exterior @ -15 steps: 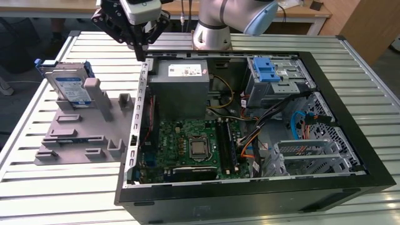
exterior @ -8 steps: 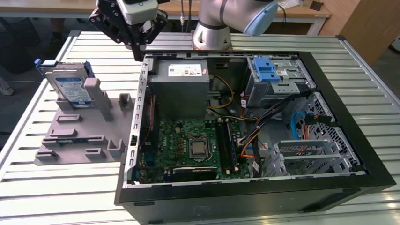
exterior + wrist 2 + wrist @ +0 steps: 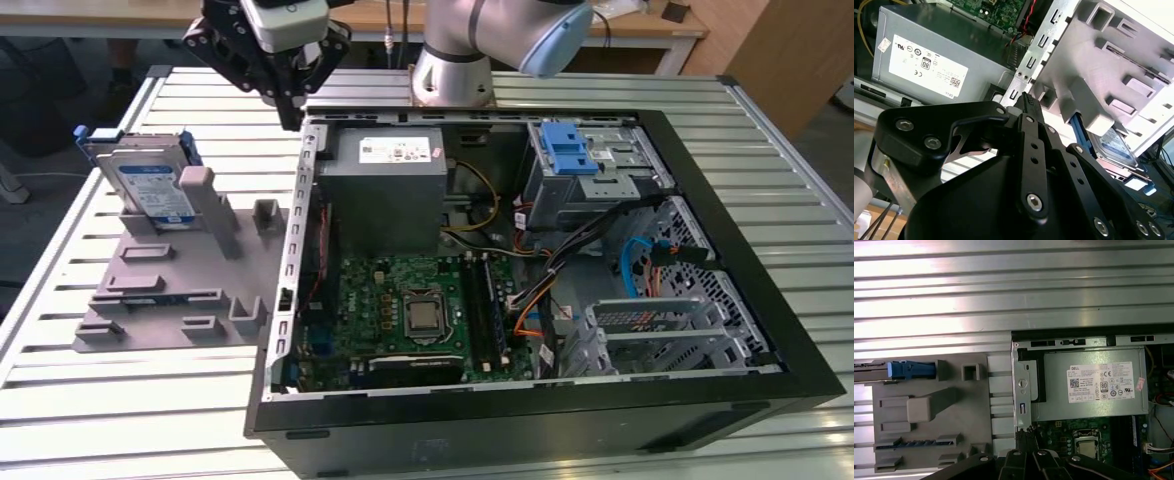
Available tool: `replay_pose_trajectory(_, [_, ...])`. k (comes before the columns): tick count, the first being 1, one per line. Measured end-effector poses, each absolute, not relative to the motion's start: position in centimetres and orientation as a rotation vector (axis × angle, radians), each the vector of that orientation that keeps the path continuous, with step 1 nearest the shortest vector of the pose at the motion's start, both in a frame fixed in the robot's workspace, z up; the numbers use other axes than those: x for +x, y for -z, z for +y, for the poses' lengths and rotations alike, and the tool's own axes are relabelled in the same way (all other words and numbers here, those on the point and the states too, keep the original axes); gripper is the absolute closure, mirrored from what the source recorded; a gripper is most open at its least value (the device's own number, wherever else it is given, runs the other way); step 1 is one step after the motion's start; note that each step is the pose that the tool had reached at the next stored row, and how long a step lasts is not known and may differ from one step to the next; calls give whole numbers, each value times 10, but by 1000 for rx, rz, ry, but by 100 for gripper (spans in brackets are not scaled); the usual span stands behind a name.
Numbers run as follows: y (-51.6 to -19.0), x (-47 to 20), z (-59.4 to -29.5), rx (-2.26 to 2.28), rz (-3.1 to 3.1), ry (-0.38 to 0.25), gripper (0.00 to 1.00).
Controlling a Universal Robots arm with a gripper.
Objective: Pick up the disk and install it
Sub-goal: 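Reach for the disk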
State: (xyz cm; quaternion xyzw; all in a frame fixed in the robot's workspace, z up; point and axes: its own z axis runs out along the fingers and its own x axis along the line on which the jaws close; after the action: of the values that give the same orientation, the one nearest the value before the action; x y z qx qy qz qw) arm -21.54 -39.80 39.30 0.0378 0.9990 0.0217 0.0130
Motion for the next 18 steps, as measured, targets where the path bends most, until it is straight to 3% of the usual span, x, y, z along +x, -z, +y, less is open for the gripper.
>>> replay_pose_trajectory(18, [-393,-227,-397,118,3113,-68,89])
